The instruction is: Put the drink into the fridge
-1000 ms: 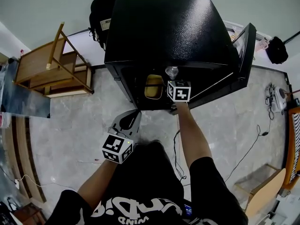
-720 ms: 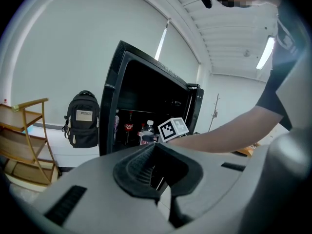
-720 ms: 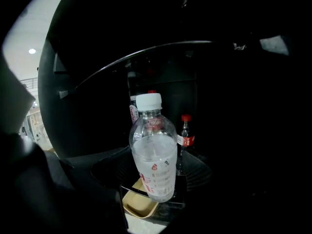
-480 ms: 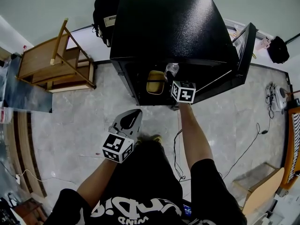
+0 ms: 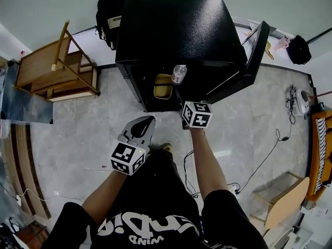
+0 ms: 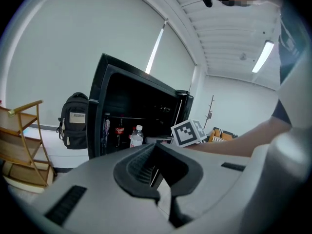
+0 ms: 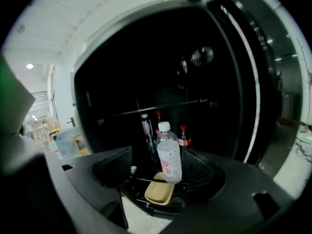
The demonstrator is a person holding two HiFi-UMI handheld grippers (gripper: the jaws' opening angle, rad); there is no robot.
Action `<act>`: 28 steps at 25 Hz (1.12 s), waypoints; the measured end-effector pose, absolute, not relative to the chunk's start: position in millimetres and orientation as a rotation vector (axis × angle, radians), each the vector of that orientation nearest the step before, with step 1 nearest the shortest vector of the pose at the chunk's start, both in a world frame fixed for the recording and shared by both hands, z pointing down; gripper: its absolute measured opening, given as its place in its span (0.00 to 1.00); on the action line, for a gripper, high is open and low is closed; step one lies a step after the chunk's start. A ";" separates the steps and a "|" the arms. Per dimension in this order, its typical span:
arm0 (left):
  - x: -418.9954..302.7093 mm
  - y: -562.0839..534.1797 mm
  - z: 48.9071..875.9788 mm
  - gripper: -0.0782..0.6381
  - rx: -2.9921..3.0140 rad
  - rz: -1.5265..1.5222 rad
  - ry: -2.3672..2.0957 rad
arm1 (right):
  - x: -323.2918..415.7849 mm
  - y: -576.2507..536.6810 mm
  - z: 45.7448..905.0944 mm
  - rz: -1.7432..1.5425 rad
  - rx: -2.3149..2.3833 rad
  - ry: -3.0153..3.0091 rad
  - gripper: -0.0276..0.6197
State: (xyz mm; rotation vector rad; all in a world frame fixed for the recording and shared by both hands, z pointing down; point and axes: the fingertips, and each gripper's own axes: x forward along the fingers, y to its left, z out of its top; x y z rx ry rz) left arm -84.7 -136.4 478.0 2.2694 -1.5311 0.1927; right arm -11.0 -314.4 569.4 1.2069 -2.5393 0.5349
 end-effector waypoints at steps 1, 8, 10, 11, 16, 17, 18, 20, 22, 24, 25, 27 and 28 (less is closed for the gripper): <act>-82.3 -136.2 474.7 0.12 2.274 0.191 -1.525 | -8.5 -305.8 562.5 0.533 1.205 -2.550 0.54; -68.4 -134.5 451.6 0.12 2.320 0.166 -1.496 | 20.0 -248.8 510.8 0.523 1.203 -2.642 0.51; -63.6 -133.9 447.1 0.12 2.328 0.155 -1.484 | 30.7 -234.8 496.0 0.518 1.197 -2.678 0.32; -61.3 -133.5 445.0 0.12 2.331 0.151 -1.477 | 35.2 -227.8 489.2 0.512 1.189 -2.695 0.31; -48.6 -129.6 433.4 0.12 2.364 0.146 -1.452 | 60.8 -193.5 457.5 0.495 1.181 -2.745 0.10; -46.7 -128.4 430.8 0.12 2.369 0.144 -1.448 | 65.5 -186.3 451.3 0.494 1.182 -2.750 0.09; -45.2 -127.3 427.9 0.12 2.372 0.143 -1.444 | 69.7 -178.7 445.6 0.489 1.182 -2.750 0.08; -42.6 -126.0 421.0 0.12 2.382 0.141 -1.434 | 78.3 -163.4 435.8 0.470 1.180 -2.740 0.08; -41.4 -125.0 414.0 0.12 2.392 0.140 -1.426 | 88.2 -150.3 427.1 0.454 1.196 -2.725 0.08; -42.1 -123.2 408.4 0.12 2.402 0.145 -1.428 | 100.5 -141.9 419.5 0.449 1.249 -2.712 0.08; -42.4 -122.3 406.1 0.12 2.408 0.150 -1.432 | 108.1 -139.8 416.5 0.448 1.289 -2.702 0.08; -42.7 -120.2 403.1 0.12 2.419 0.160 -1.442 | 124.8 -137.7 412.2 0.462 1.385 -2.679 0.08; -43.0 -118.8 402.3 0.12 2.426 0.165 -1.446 | 132.1 -136.5 410.8 0.476 1.431 -2.671 0.08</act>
